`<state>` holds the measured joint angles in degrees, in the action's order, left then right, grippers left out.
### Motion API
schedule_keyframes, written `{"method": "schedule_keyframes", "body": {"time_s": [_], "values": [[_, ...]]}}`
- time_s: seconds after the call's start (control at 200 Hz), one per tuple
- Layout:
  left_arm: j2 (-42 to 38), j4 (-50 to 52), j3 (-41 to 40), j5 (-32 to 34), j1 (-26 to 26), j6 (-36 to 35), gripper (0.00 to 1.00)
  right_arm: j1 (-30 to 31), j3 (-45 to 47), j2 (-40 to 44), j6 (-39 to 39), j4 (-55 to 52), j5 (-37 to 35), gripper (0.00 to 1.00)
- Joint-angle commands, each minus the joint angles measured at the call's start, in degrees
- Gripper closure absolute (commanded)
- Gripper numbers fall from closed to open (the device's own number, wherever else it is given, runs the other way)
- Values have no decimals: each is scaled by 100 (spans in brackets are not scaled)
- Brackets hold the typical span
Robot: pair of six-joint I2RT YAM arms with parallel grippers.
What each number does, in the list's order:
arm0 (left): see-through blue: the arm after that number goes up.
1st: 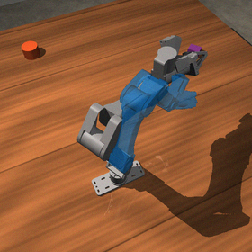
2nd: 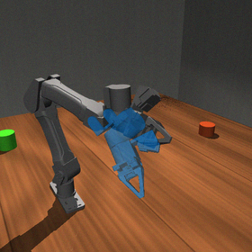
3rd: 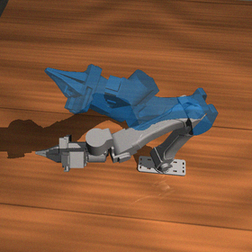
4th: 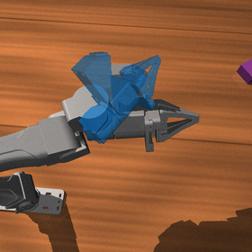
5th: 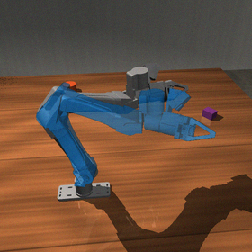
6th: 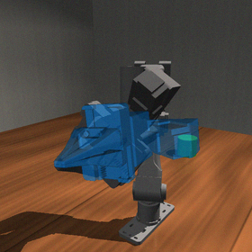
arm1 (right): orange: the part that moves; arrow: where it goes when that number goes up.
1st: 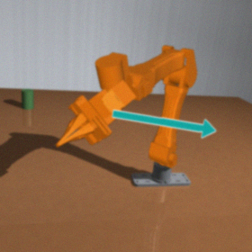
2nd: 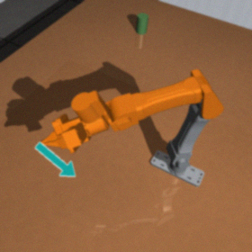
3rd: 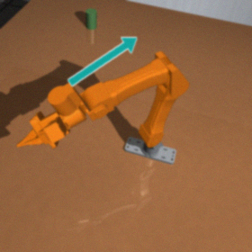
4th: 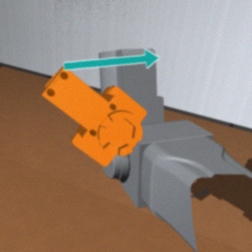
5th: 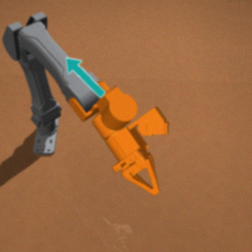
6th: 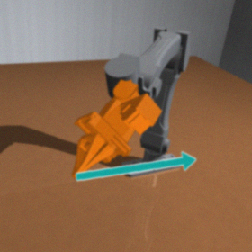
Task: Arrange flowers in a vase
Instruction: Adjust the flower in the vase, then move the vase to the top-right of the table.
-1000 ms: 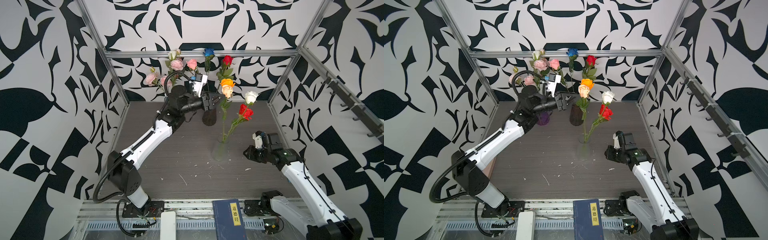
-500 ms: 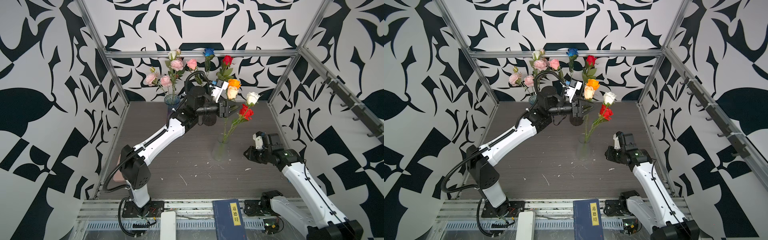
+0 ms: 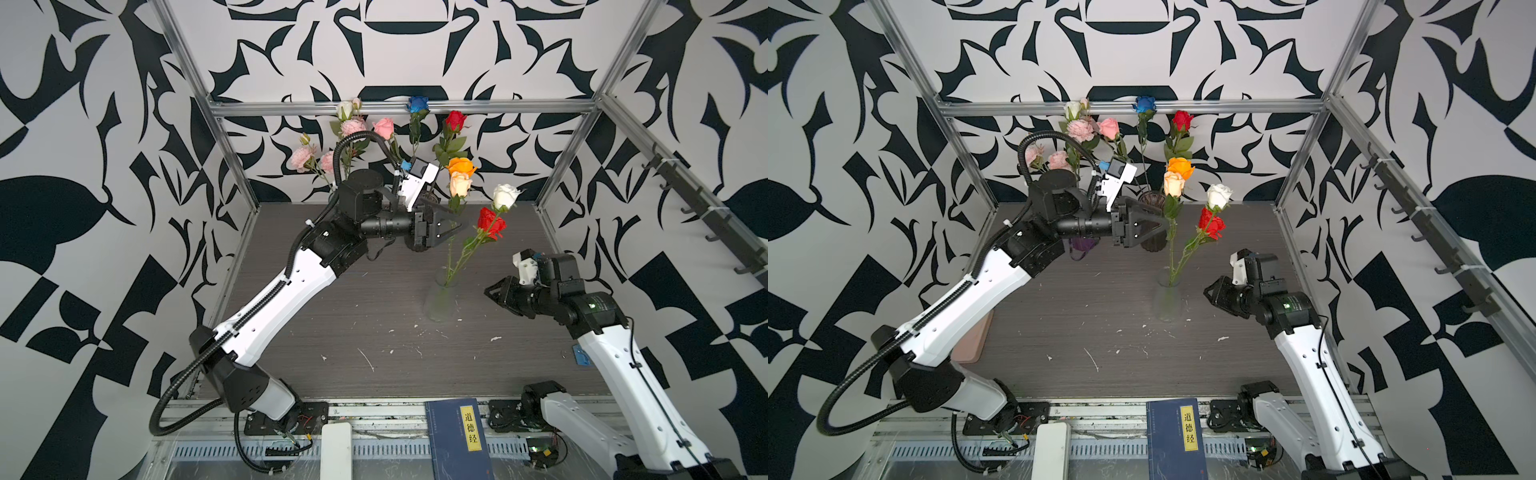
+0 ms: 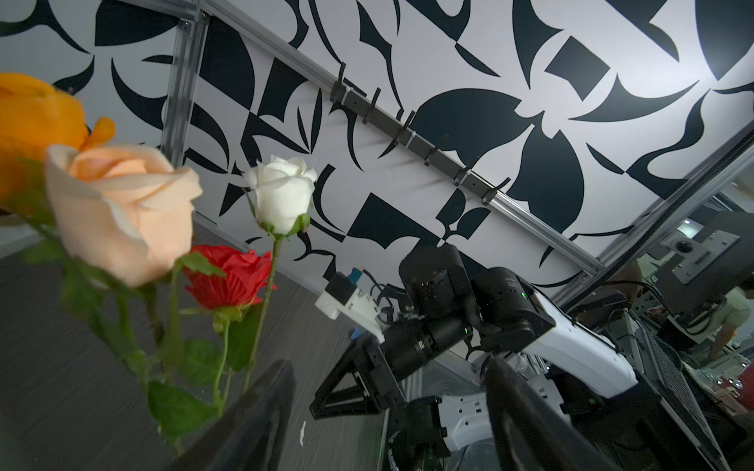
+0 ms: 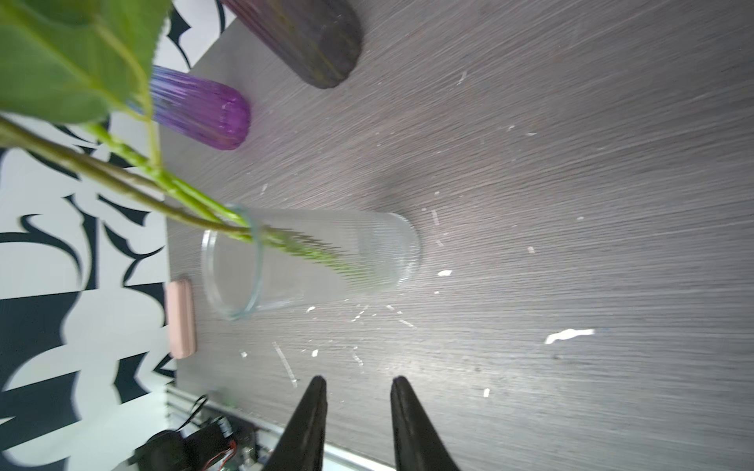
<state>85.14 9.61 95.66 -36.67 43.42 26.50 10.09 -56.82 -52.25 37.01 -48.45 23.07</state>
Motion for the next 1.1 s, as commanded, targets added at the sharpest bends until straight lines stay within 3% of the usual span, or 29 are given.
{"method": "schedule_keyframes", "body": {"time_s": [0.0,0.16,0.33,0.585,1.095], "values": [[-508,463,-575,310,-8,-341,21,248,-311,-245,987,237,361,68],[-1263,646,-1404,648,-51,-492,21,907,-439,-503,2424,483,-168,69],[-2133,988,-2067,1088,-61,-562,21,1648,-873,-864,3324,257,-1097,70],[-3092,1310,-2680,1483,-60,-750,20,2149,-1304,-1385,4122,70,-1724,73],[-3636,1956,-2700,1888,-56,-999,20,2533,-1987,-2059,4830,-926,-2729,70]]}}
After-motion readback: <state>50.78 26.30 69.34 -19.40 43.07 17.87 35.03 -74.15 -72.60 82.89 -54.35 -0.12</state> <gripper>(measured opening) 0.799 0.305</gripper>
